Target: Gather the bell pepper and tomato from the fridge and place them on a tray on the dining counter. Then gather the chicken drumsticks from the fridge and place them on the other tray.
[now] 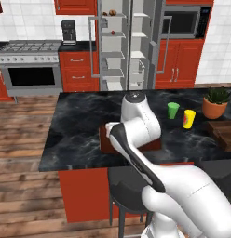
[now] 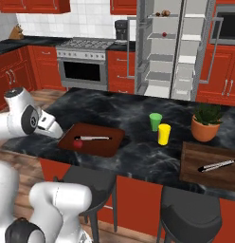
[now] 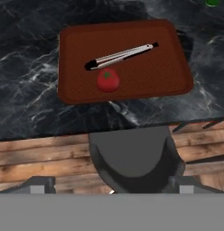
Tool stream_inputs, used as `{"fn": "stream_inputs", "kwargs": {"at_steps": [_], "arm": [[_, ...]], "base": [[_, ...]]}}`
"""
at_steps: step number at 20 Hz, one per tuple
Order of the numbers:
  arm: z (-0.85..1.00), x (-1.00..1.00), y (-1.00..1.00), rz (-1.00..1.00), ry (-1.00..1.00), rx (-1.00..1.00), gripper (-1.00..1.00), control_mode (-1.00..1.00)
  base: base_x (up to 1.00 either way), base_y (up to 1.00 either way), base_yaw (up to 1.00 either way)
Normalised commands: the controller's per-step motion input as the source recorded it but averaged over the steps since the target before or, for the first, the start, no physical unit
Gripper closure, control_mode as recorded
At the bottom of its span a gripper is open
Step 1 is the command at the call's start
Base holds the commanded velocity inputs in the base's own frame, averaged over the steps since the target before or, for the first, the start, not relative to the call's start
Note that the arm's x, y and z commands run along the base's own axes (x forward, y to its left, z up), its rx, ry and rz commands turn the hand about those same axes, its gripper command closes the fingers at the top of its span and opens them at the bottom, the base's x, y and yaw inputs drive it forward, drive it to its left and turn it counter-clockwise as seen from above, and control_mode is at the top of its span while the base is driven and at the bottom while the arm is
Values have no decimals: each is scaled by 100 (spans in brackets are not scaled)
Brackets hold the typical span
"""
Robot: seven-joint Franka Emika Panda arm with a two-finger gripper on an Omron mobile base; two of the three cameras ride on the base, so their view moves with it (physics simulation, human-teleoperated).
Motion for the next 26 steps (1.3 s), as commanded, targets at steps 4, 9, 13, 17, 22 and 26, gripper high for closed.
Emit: {"fn": "stream_inputs", "kwargs": {"at_steps": [4,9,13,17,22,26], "arm": [[4,-65,0,0,-2,0,-100,-100],[0,-1,0,0,0,0,-100,-100],[0,-5,0,0,0,0,-100,-100],[0,0,0,0,0,0,-100,100],[0,0,0,0,0,0,-100,100],[0,0,0,0,0,0,-100,100]], "base": [[0,0,0],[0,0,0],[0,0,0],[-47,55,0],[-23,100,-6],[8,100,-15]]}}
